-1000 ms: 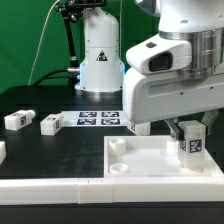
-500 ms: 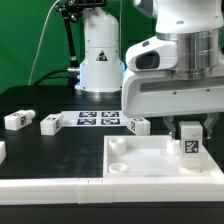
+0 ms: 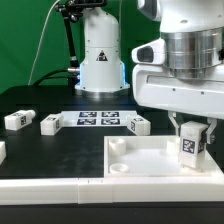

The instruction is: Assemble one leg

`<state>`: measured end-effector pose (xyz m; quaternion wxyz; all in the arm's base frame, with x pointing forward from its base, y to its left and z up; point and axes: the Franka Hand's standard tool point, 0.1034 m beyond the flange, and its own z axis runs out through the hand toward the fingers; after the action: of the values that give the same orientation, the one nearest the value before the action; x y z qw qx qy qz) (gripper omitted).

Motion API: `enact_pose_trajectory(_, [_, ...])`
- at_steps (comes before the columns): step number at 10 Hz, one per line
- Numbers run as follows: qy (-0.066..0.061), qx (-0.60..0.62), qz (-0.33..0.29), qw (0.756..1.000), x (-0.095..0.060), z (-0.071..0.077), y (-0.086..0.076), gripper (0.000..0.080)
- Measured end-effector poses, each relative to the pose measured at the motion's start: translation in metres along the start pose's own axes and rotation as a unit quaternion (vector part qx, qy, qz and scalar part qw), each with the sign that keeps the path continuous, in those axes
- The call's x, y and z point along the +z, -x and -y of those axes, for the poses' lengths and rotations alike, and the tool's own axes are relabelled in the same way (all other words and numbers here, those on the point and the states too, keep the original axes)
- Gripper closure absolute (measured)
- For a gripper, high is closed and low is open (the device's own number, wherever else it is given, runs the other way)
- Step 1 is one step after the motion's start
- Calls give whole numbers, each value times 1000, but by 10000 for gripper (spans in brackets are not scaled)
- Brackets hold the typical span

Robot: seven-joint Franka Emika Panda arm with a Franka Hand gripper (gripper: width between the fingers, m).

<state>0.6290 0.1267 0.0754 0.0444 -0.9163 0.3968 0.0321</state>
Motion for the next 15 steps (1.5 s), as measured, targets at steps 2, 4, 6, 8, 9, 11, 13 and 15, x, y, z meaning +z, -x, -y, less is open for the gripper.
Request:
enact_pose_trajectory(2, [0, 2, 0, 1000, 0, 0, 0, 508])
enact_pose_trajectory(4, [2, -36, 3, 999, -1, 1, 0, 296])
enact_pose_trajectory(6, [2, -153, 2, 988, -2, 3, 0, 185])
enact_pose_trajectory(8, [6, -262, -1, 965, -1, 5, 2, 152])
enact_pose_trajectory(9, [11, -322, -5, 947, -2, 6, 2, 152])
enact_pose_trajectory(11, [11, -406, -7, 914, -2, 3, -2, 151])
enact_pose_trajectory(13, [12, -463, -11, 886, -8, 4, -3, 151])
enact_pose_trajectory(15, [17, -535, -17, 844, -11, 7, 0, 151])
